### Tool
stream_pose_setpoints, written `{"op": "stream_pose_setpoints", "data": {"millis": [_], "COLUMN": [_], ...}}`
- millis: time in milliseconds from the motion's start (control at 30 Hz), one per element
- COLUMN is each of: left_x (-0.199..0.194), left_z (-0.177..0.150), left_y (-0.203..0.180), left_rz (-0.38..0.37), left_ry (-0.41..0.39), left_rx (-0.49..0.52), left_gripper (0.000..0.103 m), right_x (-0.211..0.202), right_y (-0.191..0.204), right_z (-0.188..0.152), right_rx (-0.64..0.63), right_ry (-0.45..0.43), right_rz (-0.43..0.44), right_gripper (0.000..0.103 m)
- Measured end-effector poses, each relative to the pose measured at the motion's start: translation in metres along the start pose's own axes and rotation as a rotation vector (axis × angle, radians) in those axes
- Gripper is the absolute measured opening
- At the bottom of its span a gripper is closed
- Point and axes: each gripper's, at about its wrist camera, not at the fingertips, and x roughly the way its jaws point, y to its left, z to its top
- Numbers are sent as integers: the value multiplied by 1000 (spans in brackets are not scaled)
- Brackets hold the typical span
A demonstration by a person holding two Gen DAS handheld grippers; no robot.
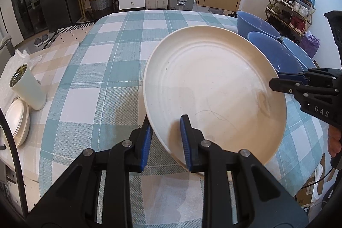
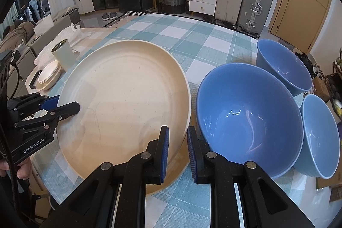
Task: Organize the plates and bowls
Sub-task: 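Lower the held cream plate flat onto the other cream plate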
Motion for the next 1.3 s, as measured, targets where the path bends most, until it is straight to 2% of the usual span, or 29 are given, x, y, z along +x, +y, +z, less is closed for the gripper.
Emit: {"op": "stream_pose_setpoints", "data": {"millis": [600, 900, 1300], "left_x": [21, 31, 35], "left_z": [-5, -10, -13], "left_y": [-7, -13, -18], "left_rz": [7, 48, 62], "left_ry": [33, 38, 43], "left_rx": [28, 55, 80], "left_gripper": [23, 24, 26], "right_x": [13, 22, 24], "right_y": [2, 4, 4], "right_z": [-10, -14, -16], "right_rx": [-5, -14, -18], "right_ry": [38, 64, 74], "right_rz": [-36, -44, -54], "right_gripper": [18, 18, 19]}}
